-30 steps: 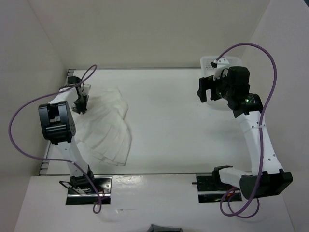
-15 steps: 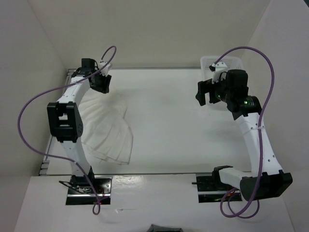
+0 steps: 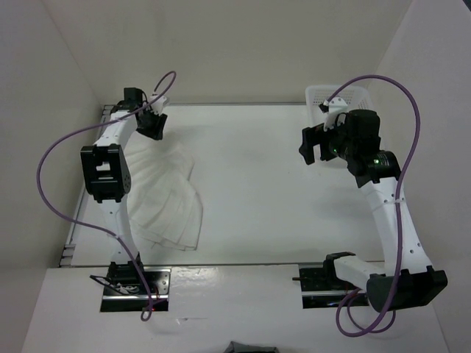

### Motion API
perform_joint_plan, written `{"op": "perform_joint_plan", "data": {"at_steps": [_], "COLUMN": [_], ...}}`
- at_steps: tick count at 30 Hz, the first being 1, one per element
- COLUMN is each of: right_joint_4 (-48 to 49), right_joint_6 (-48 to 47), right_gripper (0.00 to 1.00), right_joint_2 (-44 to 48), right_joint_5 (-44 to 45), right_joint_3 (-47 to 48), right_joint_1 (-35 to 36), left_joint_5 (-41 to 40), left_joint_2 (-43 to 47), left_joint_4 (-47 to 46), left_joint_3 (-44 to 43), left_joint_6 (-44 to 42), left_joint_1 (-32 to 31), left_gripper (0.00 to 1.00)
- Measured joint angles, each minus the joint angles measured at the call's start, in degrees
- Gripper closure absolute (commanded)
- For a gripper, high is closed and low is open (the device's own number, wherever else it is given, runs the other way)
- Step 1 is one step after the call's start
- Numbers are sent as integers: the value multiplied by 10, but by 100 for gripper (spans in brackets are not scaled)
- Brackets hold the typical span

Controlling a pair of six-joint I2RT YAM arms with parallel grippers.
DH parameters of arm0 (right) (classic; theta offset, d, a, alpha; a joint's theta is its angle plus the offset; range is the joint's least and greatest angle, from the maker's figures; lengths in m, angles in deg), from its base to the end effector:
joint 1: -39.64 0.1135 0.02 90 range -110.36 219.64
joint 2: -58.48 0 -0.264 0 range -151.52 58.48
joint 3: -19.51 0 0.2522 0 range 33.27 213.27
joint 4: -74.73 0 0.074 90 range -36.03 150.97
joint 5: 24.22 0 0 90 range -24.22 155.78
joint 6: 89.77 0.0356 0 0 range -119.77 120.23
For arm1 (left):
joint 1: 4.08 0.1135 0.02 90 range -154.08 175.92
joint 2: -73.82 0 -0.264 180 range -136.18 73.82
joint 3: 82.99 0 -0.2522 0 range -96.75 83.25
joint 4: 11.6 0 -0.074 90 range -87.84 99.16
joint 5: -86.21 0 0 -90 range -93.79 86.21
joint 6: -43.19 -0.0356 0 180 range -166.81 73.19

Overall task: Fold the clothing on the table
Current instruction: Flatten the skirt out

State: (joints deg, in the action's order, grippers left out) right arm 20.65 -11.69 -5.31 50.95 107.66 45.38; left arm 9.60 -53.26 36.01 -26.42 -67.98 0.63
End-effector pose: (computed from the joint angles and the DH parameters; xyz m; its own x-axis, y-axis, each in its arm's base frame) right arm 0.2253 0.0318 0.4006 -0.4170 -0.2426 -0.8759 -0.4129 0.9091 -0.0552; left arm 0.4978 0.0327 0.2233 -0.7016 0.2947 -0.6488 0.3409 0.9383 0.0576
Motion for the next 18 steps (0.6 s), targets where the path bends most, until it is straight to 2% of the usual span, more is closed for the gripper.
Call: {"op": "perform_joint_plan", "data": {"at_steps": [5,11,18], "right_joint_4": [0,0,0], "right_joint_6": [-2,-2,-4], "right_gripper": [1,1,1], "right_joint_2": [0,0,0], "right_joint_5": [-1,-5,-7], "right_joint_3": [-4,-4,-4], "right_joint_1": [0,0,0], "left_joint_5": [-4,-2,22], "left_joint_2": [-7,-53,-139], "left_joint_4": [6,19,104], "left_joint_3": [-5,-51,-174], "left_joint_6": [-31,-67,-120], "left_joint_1": [14,32,46], "left_gripper": [39,36,36]}}
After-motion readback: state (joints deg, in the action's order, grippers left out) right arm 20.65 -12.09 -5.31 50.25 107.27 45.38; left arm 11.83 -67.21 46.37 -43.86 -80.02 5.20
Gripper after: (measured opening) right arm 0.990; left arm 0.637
